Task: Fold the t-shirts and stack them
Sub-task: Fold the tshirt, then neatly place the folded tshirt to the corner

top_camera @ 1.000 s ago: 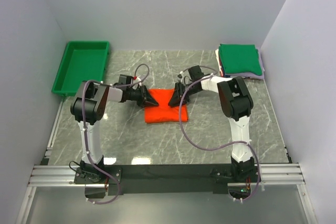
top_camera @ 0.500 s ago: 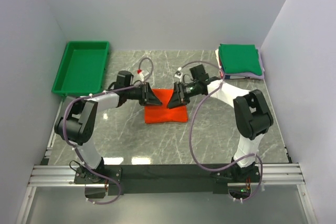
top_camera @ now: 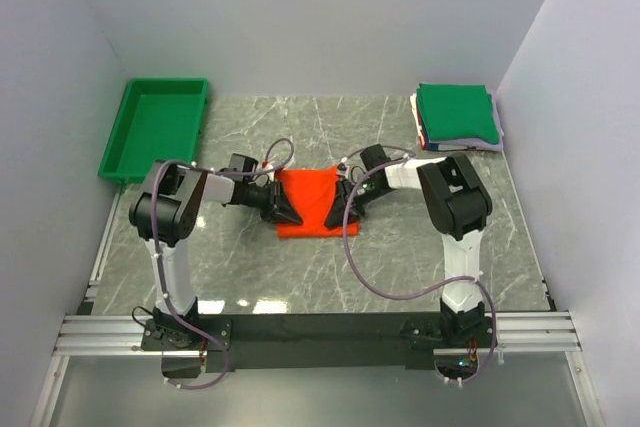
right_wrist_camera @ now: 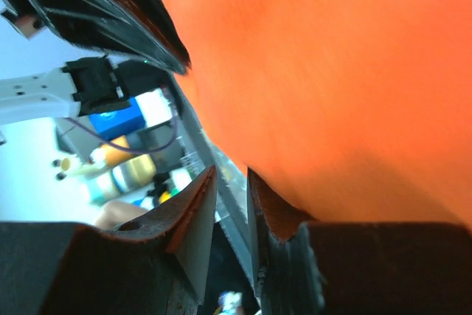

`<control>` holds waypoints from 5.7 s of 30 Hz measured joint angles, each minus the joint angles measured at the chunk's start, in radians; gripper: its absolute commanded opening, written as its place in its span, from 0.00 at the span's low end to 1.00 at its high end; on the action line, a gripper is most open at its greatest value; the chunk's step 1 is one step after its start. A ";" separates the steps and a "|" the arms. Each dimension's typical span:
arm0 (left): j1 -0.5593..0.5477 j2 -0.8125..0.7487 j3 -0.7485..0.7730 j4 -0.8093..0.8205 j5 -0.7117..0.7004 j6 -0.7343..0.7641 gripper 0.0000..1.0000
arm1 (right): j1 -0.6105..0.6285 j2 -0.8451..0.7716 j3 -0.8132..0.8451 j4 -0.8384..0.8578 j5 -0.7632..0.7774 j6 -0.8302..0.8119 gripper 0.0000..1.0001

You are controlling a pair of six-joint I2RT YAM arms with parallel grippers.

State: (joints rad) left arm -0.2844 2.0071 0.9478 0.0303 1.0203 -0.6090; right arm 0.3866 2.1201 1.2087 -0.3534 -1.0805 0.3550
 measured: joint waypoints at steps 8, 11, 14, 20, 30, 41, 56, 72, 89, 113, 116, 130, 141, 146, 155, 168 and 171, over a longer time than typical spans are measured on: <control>-0.009 -0.195 -0.019 -0.118 -0.005 0.137 0.21 | -0.016 -0.214 -0.086 -0.068 0.083 -0.088 0.32; -0.071 -0.263 -0.023 -0.094 0.009 0.140 0.20 | 0.016 -0.273 -0.091 -0.058 0.084 -0.093 0.32; -0.114 -0.247 -0.041 -0.068 0.014 0.140 0.20 | 0.042 -0.241 -0.091 -0.041 0.086 -0.096 0.32; -0.041 -0.032 -0.061 -0.101 0.036 0.171 0.20 | 0.011 -0.042 -0.090 -0.042 0.039 -0.108 0.32; 0.100 -0.013 -0.019 -0.327 0.099 0.379 0.24 | -0.104 -0.056 -0.091 -0.111 0.026 -0.158 0.30; 0.004 -0.446 0.043 -0.415 -0.222 0.685 0.45 | -0.259 -0.516 -0.229 -0.178 0.254 -0.219 0.56; -0.568 -0.526 -0.114 0.028 -0.734 1.161 0.43 | -0.311 -0.850 -0.242 -0.178 0.516 -0.247 0.70; -0.677 -0.219 -0.077 0.193 -0.824 1.379 0.31 | -0.311 -0.653 -0.381 0.003 0.404 -0.035 0.91; -0.539 -0.193 0.055 0.121 -0.650 1.203 0.01 | -0.293 -0.494 -0.515 0.369 0.360 0.359 0.93; -0.491 -0.230 0.076 0.101 -0.556 1.078 0.01 | -0.070 -0.188 -0.336 0.770 0.516 0.849 0.68; -0.485 -0.230 0.083 0.100 -0.549 1.072 0.01 | -0.070 -0.165 -0.310 0.776 0.528 0.850 0.64; -0.449 -0.235 0.126 0.090 -0.552 1.028 0.39 | -0.060 -0.088 -0.085 0.542 0.616 0.639 0.00; -0.222 -0.333 0.347 -0.138 -0.591 0.764 0.99 | -0.180 -0.085 0.300 0.169 0.794 0.106 0.00; -0.135 -0.369 0.383 -0.239 -0.619 0.719 0.99 | -0.248 -0.039 0.502 0.089 0.857 -0.118 0.00; -0.122 -0.409 0.351 -0.315 -0.661 0.714 1.00 | -0.331 0.121 0.823 -0.066 0.907 -0.362 0.00; -0.122 -0.411 0.341 -0.323 -0.675 0.683 0.99 | -0.368 0.139 0.970 -0.172 0.915 -0.498 0.00; -0.122 -0.410 0.341 -0.321 -0.674 0.675 0.99 | -0.369 0.136 0.970 -0.187 0.912 -0.525 0.00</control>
State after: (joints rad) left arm -0.4061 1.5967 1.2888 -0.2905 0.3462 0.0658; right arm 0.0177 2.2559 2.1784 -0.5404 -0.1684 -0.1699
